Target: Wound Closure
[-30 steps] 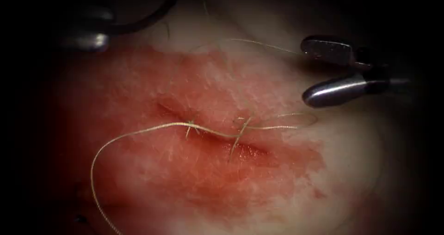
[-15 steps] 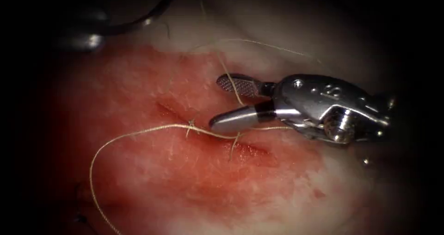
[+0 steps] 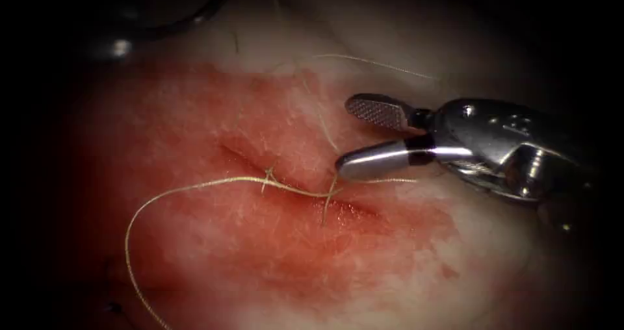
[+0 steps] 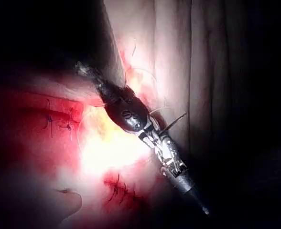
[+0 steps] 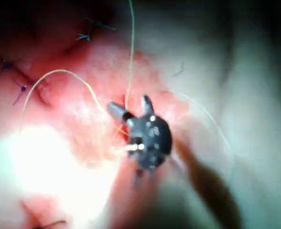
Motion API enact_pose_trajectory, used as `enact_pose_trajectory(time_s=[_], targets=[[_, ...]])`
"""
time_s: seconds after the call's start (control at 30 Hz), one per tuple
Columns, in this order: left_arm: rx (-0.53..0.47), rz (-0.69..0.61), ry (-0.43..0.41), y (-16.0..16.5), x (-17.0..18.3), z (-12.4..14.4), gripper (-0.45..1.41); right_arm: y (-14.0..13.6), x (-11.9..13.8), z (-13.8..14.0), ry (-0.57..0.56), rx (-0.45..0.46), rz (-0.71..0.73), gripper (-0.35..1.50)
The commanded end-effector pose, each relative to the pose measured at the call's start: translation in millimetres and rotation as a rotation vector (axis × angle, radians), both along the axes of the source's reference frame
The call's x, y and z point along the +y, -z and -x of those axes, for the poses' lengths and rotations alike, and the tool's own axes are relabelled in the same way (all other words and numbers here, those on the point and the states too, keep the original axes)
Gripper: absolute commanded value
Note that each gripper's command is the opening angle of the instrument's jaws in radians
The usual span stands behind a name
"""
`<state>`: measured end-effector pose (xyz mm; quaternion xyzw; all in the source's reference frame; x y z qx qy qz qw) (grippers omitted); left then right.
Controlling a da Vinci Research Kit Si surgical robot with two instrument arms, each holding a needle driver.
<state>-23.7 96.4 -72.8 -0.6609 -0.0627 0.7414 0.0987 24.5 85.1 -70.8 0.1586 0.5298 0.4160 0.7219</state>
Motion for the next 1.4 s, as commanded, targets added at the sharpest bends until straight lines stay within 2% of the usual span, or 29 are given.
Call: enact_pose_trajectory(time_s=[0.03, 0.13, 0.2, 0.27, 0.4, 0.67, 0.8, 0.97, 1.07, 1.2, 1.4], targets=[[-0.002, -0.006, -0.001, -0.5, -0.1, 0.3, -0.35, -1.1, -1.0, -0.5, 0.016, 0.003, -0.007, 1.06], [-0.001, -0.006, -0.002, -0.8, 0.1, -0.2, -0.35, -0.8, -3.4, 1.0, 0.048, 0.011, -0.031, 0.96], [0.003, -0.012, 0.002, -0.9, 0.2, -0.3, -0.35, -0.5, -3.9, 1.6, 0.050, 0.008, -0.032, 0.88], [0.003, -0.011, 0.001, -0.9, 0.3, -0.3, -0.35, -0.2, -3.8, 2.1, 0.057, 0.007, -0.038, 0.84], [0.010, -0.012, 0.004, -0.8, 0.1, -0.9, -0.35, 0.1, -1.6, 2.4, 0.005, 0.005, -0.036, 0.84], [0.039, -0.039, 0.016, -3.2, 0.3, -3.9, -0.35, -1.1, 0.1, -0.2, -0.027, -0.023, -0.020, 0.81], [0.057, -0.051, 0.025, -5.0, 0.3, -5.2, -0.35, -3.2, 0.6, -2.3, -0.008, -0.070, 0.043, 0.77], [0.068, -0.056, 0.031, -5.5, 0.5, -6.3, -0.35, -6.3, -0.8, -4.0, 0.057, -0.120, 0.088, 0.74], [0.071, -0.056, 0.032, -5.5, 0.5, -6.6, -0.35, -7.0, -1.7, -3.9, 0.082, -0.105, 0.092, 0.74], [0.073, -0.067, 0.035, -5.8, 0.7, -6.8, -0.35, -6.4, -2.6, -3.7, 0.095, -0.093, 0.092, 0.74], [0.076, -0.077, 0.038, -7.0, 0.7, -6.9, -0.35, -5.2, -5.1, -5.0, 0.156, -0.091, 0.074, 0.74]])
